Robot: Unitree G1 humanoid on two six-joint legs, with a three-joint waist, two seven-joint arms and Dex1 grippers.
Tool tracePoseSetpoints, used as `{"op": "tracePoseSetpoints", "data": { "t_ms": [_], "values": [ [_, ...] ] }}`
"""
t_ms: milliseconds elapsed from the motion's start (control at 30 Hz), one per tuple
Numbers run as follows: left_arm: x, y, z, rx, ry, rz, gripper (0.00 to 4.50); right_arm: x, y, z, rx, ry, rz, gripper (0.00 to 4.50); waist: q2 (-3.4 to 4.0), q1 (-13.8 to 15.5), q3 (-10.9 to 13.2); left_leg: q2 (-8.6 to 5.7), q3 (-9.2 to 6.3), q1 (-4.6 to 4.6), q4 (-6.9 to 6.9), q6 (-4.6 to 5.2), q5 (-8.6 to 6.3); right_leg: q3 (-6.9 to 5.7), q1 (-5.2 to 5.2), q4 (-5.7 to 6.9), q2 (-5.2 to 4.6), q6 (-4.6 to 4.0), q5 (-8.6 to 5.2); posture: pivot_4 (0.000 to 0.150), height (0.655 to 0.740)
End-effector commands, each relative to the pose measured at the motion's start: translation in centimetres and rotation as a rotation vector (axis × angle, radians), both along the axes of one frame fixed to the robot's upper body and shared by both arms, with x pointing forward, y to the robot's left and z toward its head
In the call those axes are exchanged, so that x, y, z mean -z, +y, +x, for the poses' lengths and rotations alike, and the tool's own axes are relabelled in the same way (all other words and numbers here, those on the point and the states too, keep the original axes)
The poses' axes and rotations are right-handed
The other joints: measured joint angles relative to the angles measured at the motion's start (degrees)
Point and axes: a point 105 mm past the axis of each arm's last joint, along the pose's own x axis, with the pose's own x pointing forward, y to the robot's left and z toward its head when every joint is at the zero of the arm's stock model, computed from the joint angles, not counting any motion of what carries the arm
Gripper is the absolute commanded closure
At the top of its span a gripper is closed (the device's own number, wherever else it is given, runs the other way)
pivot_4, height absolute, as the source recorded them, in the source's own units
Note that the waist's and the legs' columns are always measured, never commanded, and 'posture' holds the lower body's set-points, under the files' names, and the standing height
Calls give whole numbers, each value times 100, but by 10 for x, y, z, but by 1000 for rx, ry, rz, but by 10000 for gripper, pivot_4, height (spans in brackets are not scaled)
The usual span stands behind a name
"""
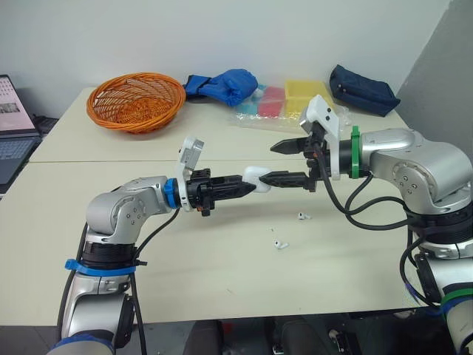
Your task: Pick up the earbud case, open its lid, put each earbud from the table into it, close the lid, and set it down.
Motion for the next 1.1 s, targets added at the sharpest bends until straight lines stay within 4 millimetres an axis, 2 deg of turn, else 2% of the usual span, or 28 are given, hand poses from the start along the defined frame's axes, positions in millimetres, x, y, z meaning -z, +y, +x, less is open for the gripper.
{"op": "tracePoseSetpoints", "data": {
  "t_ms": [33,467,667,767,900,933,1000,1100],
  "values": [
    [-14,-7,-6,57,-58,-27,37692,-11,-2,3,23,-58,11,504,0,-1,0,0,1,0,0,0,0,1,-1,0,0,0,0,1500,7400],
    [-11,-9,-9,70,-58,-25,37692,-30,-16,24,140,-78,78,504,1,4,0,-2,1,-4,-2,0,0,0,-3,-4,-3,0,0,1500,7400],
    [-10,-8,-7,55,-74,-31,37692,-37,-17,14,97,-33,126,504,1,4,0,-1,1,-9,-12,0,0,1,-12,-5,-2,0,0,1500,7400],
    [-16,-4,6,-66,-198,-73,37692,-40,-29,1,57,34,177,504,1,11,1,-1,1,-11,-15,0,0,0,-12,-6,-2,0,0,1500,7400],
    [-17,2,23,-254,-354,-78,37692,-17,-57,2,116,40,122,504,-1,45,-1,-5,-2,-19,-15,0,0,-4,-9,-20,-10,1,0,1500,7400],
    [-17,3,22,-267,-397,-87,37692,-6,-64,5,143,41,94,504,-1,38,-1,-7,1,-18,-14,0,0,-1,-9,-19,-11,1,0,1500,7400],
    [-3,3,22,-272,-391,-36,37692,23,-79,9,195,51,23,504,-1,34,-1,-10,4,-19,-15,0,0,1,-9,-21,-14,3,1,1500,7400],
    [0,11,24,-323,-400,-100,37692,61,-85,9,194,28,-107,504,0,15,-1,-9,5,-18,-14,0,0,2,-12,-17,-13,4,1,1500,7400]
  ]
}}
